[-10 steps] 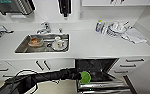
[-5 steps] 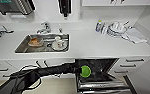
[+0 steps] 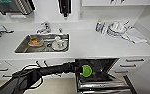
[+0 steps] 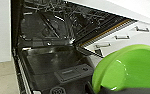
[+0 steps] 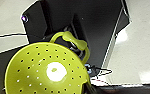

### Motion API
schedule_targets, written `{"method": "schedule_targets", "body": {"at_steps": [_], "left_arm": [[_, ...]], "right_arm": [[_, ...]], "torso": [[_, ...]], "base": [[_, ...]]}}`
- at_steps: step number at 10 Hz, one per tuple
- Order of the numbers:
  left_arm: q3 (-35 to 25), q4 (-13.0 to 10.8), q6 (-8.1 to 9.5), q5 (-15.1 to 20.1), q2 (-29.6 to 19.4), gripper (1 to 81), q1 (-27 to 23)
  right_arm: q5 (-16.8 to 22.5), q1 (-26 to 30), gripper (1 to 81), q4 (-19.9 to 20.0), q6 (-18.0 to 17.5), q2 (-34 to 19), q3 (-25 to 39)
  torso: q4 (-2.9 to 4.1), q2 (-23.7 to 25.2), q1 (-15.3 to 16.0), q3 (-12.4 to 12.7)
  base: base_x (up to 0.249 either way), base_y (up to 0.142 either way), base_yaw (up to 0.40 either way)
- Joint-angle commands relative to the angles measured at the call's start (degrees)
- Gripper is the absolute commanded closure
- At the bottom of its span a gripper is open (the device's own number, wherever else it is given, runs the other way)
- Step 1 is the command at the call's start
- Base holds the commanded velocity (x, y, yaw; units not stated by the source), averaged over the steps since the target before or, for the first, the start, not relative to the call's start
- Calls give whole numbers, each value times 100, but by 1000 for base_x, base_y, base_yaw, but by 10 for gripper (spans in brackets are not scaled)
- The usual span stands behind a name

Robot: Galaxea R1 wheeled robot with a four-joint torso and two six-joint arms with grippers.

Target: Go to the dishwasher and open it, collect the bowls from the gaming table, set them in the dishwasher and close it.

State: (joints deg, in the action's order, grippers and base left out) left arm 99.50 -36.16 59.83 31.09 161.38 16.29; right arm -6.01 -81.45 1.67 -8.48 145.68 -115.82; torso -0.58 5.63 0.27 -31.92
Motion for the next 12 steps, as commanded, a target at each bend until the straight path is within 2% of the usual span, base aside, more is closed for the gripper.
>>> {"method": "schedule_targets", "body": {"at_steps": [1,3,4,6,8,10,11,12], "left_arm": [[-168,-32,-24,73,149,811,-903],[-194,-23,-24,73,202,811,-920],[-203,-23,-24,73,211,10,-920],[-456,-23,-33,73,54,10,-816],[-1134,-32,-112,73,-483,10,-369],[-2500,-32,-533,150,-1490,10,1],[-3298,-40,-638,404,-2095,10,107],[-3808,-212,-709,530,-2603,10,307]], "right_arm": [[425,1,811,-44,-4,-142,114],[425,36,811,-44,-4,-159,122],[425,36,811,-44,-4,-142,114],[417,36,811,-44,-4,-133,131],[408,88,811,-53,5,-185,245],[408,307,811,-52,49,-553,945],[416,439,811,-53,57,-911,1540],[416,613,811,-53,66,-1244,2040]], "torso": [[0,0,0,0],[0,0,0,0],[0,0,0,0],[0,0,0,0],[0,0,0,0],[0,0,0,0],[0,0,0,0],[0,0,0,0]], "base": [[0,0,0],[0,0,0],[0,0,0],[0,0,0],[0,0,0],[0,0,0],[0,0,0],[0,0,0]]}}
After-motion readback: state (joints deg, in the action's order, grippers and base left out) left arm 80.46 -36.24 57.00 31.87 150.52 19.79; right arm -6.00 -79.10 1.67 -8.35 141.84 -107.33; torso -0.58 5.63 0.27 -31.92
